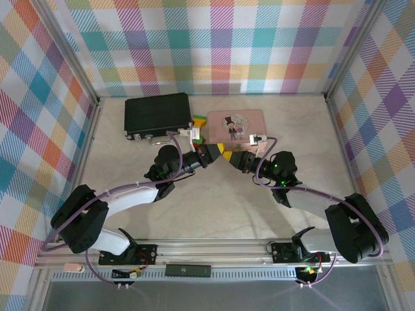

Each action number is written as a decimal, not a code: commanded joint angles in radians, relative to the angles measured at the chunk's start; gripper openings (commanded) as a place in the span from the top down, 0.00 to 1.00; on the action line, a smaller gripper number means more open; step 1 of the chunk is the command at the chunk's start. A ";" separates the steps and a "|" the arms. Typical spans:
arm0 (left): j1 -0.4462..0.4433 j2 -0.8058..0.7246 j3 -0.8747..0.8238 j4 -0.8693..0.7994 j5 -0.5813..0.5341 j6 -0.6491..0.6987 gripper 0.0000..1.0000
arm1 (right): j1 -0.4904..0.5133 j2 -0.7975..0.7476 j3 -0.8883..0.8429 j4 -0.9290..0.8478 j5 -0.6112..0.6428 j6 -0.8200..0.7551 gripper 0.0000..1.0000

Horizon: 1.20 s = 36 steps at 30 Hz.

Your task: Unlock a padlock with a key

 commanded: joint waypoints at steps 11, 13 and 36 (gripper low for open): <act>0.009 -0.031 -0.019 0.073 0.011 -0.013 0.91 | 0.010 0.008 0.016 0.054 -0.008 0.009 1.00; 0.008 -0.040 -0.027 0.062 -0.008 -0.017 0.61 | 0.010 -0.001 0.012 0.044 -0.003 0.004 1.00; -0.070 0.091 0.119 -0.597 -0.327 0.124 0.23 | -0.062 -0.540 0.081 -1.512 0.757 -0.508 1.00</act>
